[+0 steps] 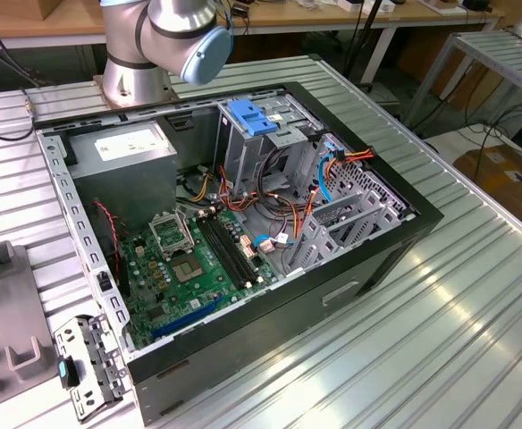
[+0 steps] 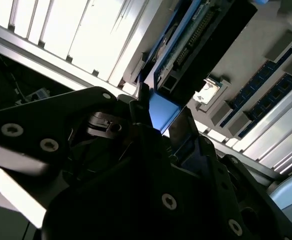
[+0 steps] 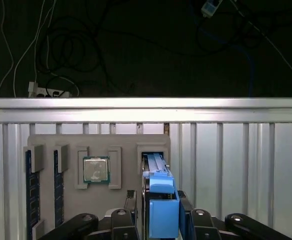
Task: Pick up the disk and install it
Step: 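Pick up the disk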
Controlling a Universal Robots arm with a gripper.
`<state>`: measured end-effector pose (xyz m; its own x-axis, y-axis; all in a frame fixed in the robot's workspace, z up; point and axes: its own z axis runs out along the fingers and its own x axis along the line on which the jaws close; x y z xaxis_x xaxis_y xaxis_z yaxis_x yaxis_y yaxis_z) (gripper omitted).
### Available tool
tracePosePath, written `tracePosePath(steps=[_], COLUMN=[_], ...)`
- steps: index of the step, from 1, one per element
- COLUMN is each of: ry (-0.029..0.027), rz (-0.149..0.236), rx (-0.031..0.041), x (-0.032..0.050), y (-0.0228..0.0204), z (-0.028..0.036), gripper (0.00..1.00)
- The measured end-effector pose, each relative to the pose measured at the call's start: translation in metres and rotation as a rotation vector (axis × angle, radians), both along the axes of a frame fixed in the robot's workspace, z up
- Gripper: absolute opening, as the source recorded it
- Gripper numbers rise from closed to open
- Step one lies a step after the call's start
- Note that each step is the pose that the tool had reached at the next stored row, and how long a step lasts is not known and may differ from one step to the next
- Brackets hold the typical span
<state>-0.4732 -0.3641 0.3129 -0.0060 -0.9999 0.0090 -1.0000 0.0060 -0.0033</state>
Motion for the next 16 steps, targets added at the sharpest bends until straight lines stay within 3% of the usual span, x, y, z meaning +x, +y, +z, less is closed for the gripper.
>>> tracePosePath(steps=[6,8,16], ry=[0.0000,0.0000,-0.0001], rz=[0.000,0.000,0.000], rx=[0.0006,0.0044,0.0052], x=[0.0010,0.0014,0.0013], y=[0.0000,0.0009,0.0025], z=[-0.0106,-0.0128,-0.0134], gripper=[0.44,0.44,0.44])
